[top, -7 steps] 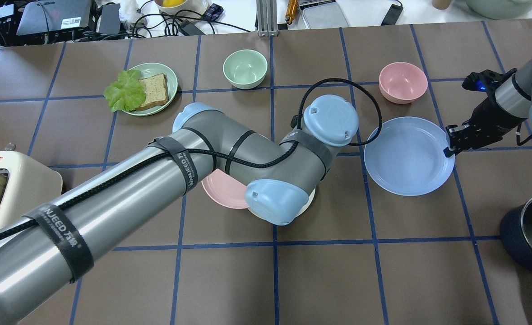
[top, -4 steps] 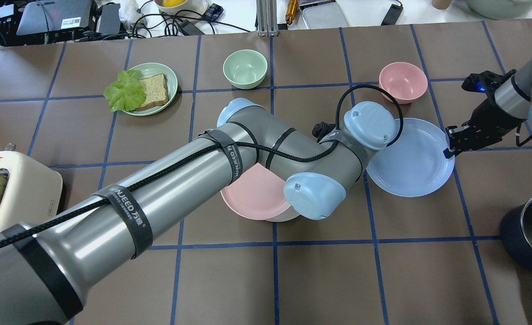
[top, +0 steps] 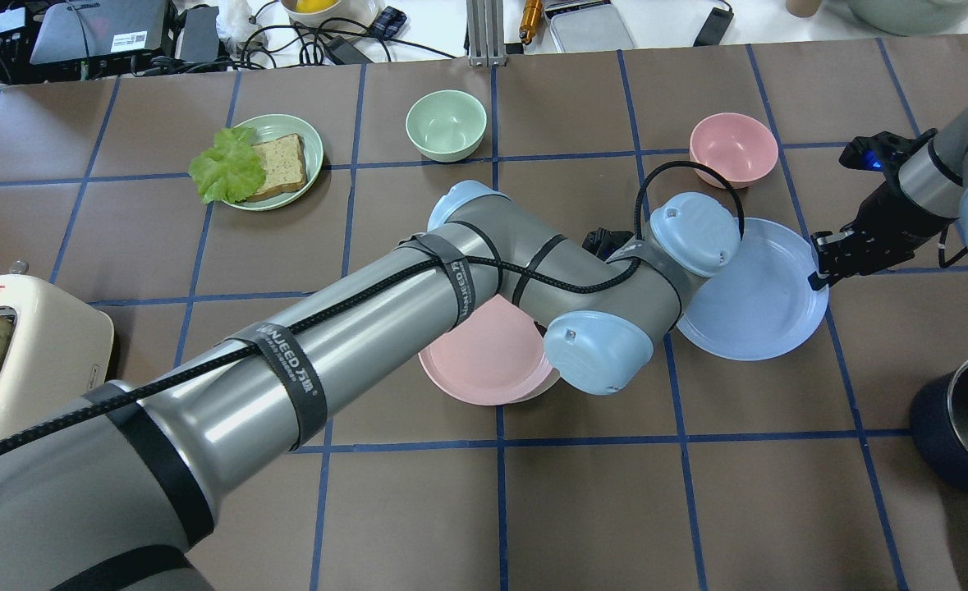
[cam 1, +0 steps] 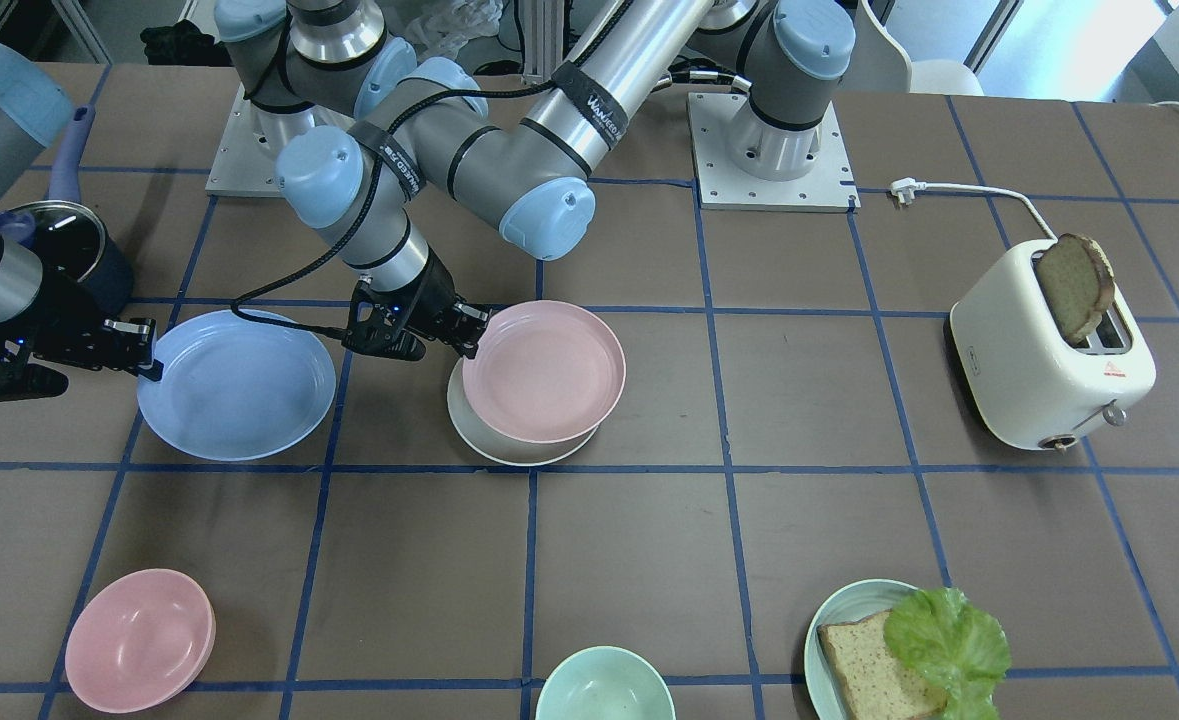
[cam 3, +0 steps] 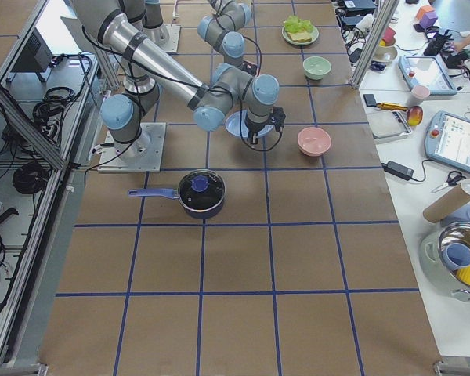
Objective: Stack three plates with pink and blue
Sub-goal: 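Lower the pink plate onto the cream plate and open the left gripper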
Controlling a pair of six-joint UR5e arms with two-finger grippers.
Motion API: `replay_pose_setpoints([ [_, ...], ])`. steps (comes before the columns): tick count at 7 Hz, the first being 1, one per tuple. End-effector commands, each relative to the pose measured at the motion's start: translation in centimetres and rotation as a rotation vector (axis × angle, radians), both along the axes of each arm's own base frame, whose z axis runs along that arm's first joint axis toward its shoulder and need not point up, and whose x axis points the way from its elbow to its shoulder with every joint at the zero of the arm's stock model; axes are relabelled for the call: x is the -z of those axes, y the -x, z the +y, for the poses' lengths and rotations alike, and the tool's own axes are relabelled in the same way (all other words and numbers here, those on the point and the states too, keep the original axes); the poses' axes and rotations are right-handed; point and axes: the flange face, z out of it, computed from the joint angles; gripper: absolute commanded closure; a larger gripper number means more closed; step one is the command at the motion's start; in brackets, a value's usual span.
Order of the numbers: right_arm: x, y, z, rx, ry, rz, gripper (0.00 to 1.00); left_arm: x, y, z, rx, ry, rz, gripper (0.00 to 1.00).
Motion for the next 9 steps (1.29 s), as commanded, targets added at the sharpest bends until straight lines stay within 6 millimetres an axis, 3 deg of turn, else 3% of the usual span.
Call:
replay_pose_setpoints([
  [1,0.1,0.0,0.0,0.0,-0.001,-0.002,1.0,1.0,1.9,-0.1,-0.013,0.009,-0.003,1.0],
  [4,0.5,0.0,0.0,0.0,-0.01,-0.004,1.0,0.7,2.1,-0.5,-0.009,-0.02,-0.046,1.0],
  [8,0.5,0.0,0.0,0.0,-0.009,-0.004,1.0,2.0,2.2,-0.6,-0.009,-0.036,-0.059,1.0],
  [9,0.5,0.0,0.0,-0.001,-0.013,-0.002,1.0,2.2,2.1,-0.6,-0.01,-0.038,-0.061,0.48],
])
